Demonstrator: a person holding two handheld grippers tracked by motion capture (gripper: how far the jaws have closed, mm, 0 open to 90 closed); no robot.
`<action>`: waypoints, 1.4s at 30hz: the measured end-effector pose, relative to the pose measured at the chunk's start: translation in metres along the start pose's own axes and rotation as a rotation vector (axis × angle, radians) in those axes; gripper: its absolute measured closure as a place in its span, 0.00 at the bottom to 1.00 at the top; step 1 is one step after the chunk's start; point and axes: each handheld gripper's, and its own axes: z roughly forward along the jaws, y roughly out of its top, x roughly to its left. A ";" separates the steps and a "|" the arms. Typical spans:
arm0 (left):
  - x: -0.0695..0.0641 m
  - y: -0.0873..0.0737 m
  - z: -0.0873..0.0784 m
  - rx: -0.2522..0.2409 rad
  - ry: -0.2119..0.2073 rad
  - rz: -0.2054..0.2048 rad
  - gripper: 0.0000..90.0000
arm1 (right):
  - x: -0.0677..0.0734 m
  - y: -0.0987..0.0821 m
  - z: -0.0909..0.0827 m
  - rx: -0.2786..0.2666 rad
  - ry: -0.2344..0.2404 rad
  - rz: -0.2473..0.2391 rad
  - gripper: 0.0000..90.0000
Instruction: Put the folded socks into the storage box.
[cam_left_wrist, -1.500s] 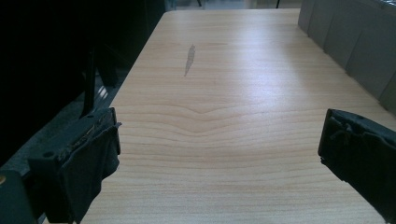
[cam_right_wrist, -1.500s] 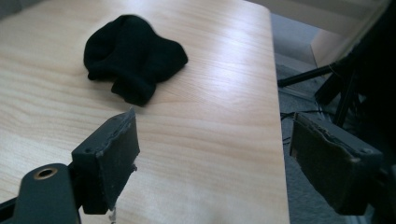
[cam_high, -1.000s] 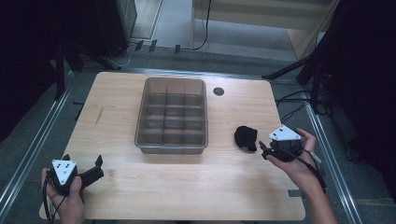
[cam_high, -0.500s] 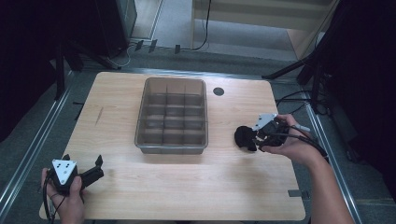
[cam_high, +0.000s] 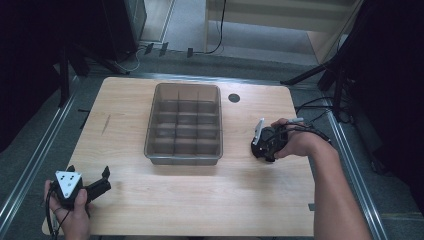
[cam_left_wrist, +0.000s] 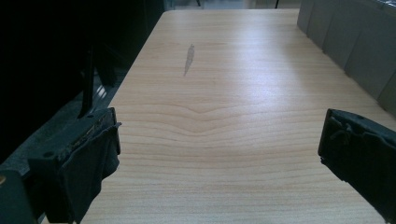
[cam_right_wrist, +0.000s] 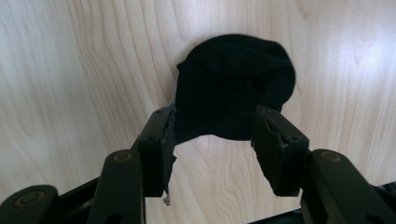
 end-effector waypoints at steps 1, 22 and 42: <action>0.000 0.000 0.000 0.000 -0.001 0.000 0.00 | -0.001 0.003 0.007 0.042 0.007 -0.014 0.55; 0.000 0.000 0.000 -0.006 -0.005 0.002 0.00 | -0.025 0.007 0.043 0.068 0.061 0.007 0.48; -0.001 0.000 0.000 -0.003 -0.009 0.014 0.00 | -0.029 0.006 0.063 0.051 0.112 0.074 0.30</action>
